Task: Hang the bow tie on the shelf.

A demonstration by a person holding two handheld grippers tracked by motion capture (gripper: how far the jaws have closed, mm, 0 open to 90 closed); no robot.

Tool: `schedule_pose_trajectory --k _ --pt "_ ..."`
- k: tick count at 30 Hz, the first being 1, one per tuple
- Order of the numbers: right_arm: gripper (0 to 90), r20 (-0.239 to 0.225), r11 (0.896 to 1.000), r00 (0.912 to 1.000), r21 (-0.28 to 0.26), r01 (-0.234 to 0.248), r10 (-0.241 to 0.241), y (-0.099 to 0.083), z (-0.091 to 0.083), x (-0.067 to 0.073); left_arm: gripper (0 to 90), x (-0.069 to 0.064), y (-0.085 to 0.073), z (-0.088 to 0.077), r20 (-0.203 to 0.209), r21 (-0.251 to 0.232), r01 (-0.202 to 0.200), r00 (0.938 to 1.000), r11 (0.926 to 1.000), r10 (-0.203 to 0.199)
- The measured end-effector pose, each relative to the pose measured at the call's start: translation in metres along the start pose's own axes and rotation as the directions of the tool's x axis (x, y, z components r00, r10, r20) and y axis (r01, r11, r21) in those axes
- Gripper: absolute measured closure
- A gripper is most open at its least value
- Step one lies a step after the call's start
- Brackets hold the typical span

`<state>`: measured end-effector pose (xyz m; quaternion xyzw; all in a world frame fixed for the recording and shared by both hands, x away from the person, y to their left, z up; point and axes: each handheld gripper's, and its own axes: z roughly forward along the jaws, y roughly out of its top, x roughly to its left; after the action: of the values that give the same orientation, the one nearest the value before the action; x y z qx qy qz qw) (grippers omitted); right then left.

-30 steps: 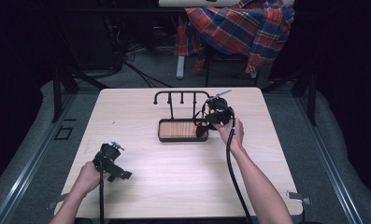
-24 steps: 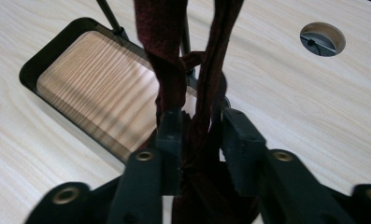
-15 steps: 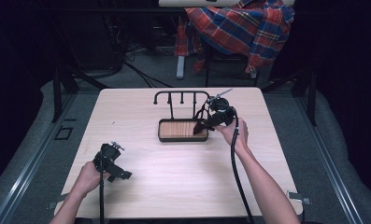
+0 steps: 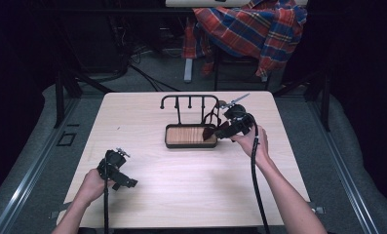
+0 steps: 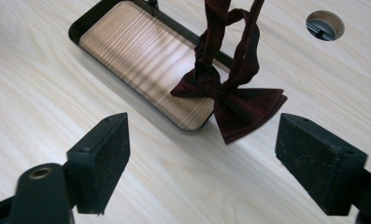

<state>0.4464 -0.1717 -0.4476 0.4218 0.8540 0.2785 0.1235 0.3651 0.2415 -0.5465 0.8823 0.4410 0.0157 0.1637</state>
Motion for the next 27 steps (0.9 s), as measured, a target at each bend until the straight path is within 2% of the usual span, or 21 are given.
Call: schedule_pose_trajectory --k 2,5,15,21,27 --pt "16.2 0.003 1.000 0.9999 0.015 0.016 -0.016 -0.003 -0.008 0.000 0.3 0.000 0.000 0.000 -0.001 0.003 -0.001 1.0000 1.0000 0.001" --pt "15.2 -0.011 1.000 0.9999 0.000 0.012 -0.012 -0.010 -0.017 0.002 0.3 0.000 0.000 0.000 -0.001 0.003 -0.001 1.0000 1.0000 0.001" --pt "12.0 -0.012 0.994 0.9941 0.025 0.108 -0.107 -0.036 -0.048 0.018 0.3 -0.001 0.000 0.000 -0.007 0.001 -0.006 1.0000 1.0000 0.006" --pt "9.6 -0.028 0.989 0.9906 0.058 0.135 -0.134 -0.057 -0.054 0.027 0.3 -0.001 0.000 0.000 -0.007 0.007 -0.005 1.0000 1.0000 0.005" --pt "7.9 -0.049 0.980 0.9853 0.109 0.168 -0.164 -0.080 -0.050 0.037 0.3 -0.001 0.000 0.001 -0.005 0.009 -0.004 1.0000 1.0000 0.004"
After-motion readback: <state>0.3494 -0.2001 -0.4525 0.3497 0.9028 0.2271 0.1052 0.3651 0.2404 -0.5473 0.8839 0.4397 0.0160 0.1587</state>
